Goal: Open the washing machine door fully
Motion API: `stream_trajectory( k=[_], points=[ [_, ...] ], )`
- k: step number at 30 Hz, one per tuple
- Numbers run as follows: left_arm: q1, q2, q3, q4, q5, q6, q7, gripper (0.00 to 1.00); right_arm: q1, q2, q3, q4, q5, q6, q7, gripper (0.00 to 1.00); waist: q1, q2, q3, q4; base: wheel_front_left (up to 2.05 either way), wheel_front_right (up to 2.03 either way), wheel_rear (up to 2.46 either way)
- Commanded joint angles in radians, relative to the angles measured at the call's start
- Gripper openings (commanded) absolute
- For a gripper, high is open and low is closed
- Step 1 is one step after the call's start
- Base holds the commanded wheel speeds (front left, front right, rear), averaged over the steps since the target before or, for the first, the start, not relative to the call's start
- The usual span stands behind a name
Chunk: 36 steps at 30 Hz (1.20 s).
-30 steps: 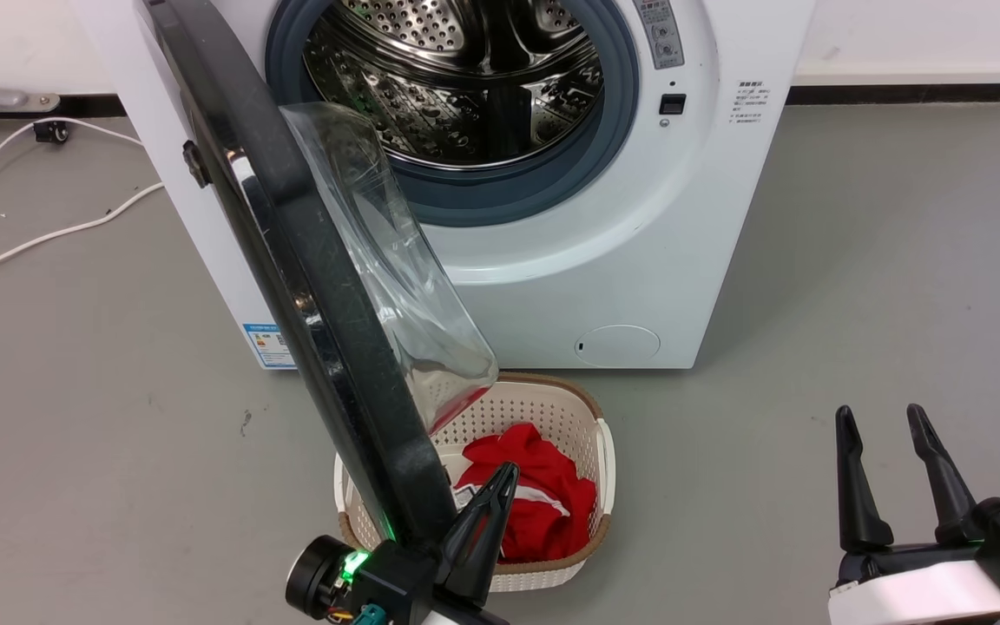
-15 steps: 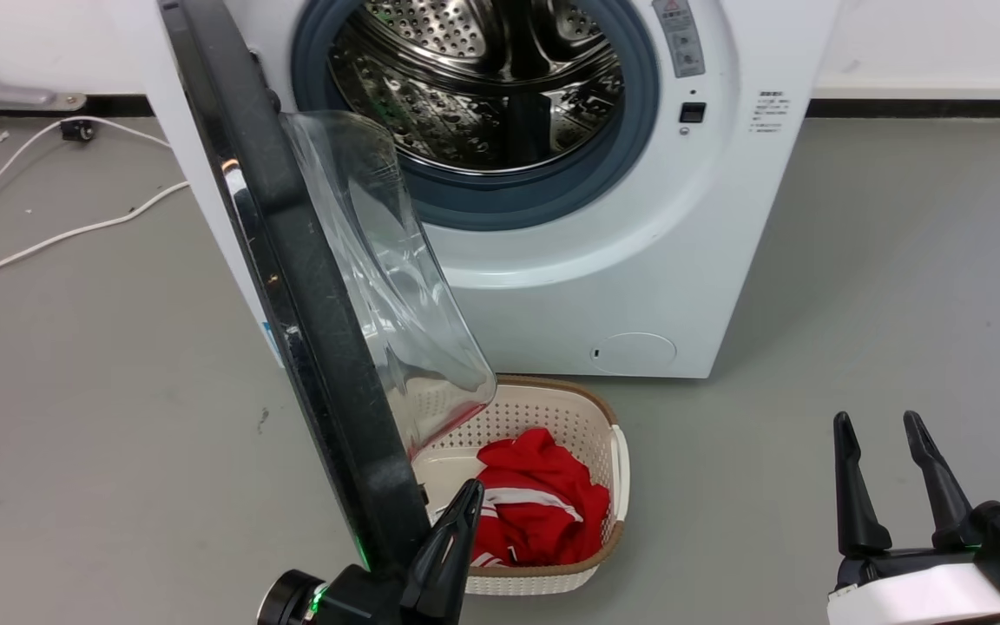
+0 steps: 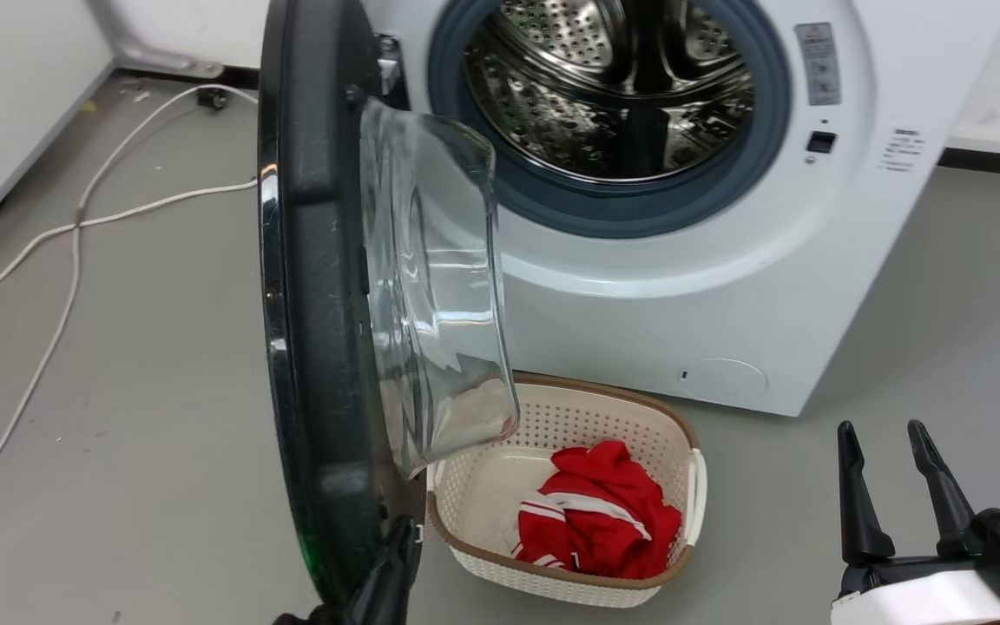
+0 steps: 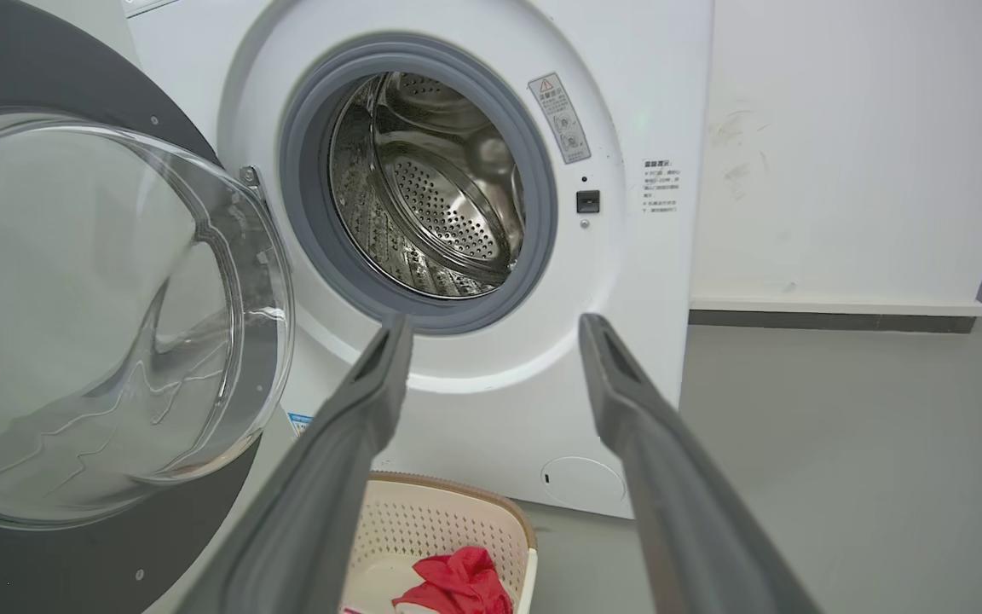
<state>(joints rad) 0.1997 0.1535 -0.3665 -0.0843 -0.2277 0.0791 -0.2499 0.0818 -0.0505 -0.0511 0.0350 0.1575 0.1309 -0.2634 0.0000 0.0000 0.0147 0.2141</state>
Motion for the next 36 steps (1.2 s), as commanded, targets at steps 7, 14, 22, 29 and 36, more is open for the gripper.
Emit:
stream_trajectory(
  k=[7, 14, 22, 29, 36],
  points=[
    [0.03, 0.039, 0.083, -0.003, -0.016, 0.052, -0.005, 0.0, 0.014, 0.001, 0.005, 0.001, -0.006, 0.0, -0.001, 1.0, 0.0, 0.0, -0.005, 0.076, 0.0, 0.0, 0.0],
    [0.004, 0.085, 0.182, 0.03, -0.034, 0.076, -0.01, 0.0, 0.007, 0.001, 0.008, -0.002, -0.013, 0.0, -0.001, 1.0, 0.0, 0.0, 0.003, 0.092, 0.0, 0.0, 0.0],
    [-0.074, 0.131, 0.347, 0.113, -0.071, 0.084, -0.017, 0.0, -0.025, 0.001, 0.019, -0.024, -0.035, 0.0, 0.002, 1.0, 0.0, 0.0, 0.049, 0.069, 0.0, 0.0, 0.0],
    [-0.156, 0.139, 0.527, 0.168, -0.091, 0.058, -0.02, 0.0, -0.046, 0.001, 0.009, -0.05, -0.044, 0.0, 0.013, 1.0, 0.0, 0.0, 0.102, 0.048, 0.0, 0.0, 0.0],
    [-0.242, 0.154, 0.666, 0.262, -0.094, -0.006, -0.023, 0.0, -0.059, 0.001, 0.008, -0.058, -0.048, 0.0, 0.016, 1.0, 0.0, 0.0, 0.131, 0.039, 0.0, 0.0, 0.0]
  ],
)
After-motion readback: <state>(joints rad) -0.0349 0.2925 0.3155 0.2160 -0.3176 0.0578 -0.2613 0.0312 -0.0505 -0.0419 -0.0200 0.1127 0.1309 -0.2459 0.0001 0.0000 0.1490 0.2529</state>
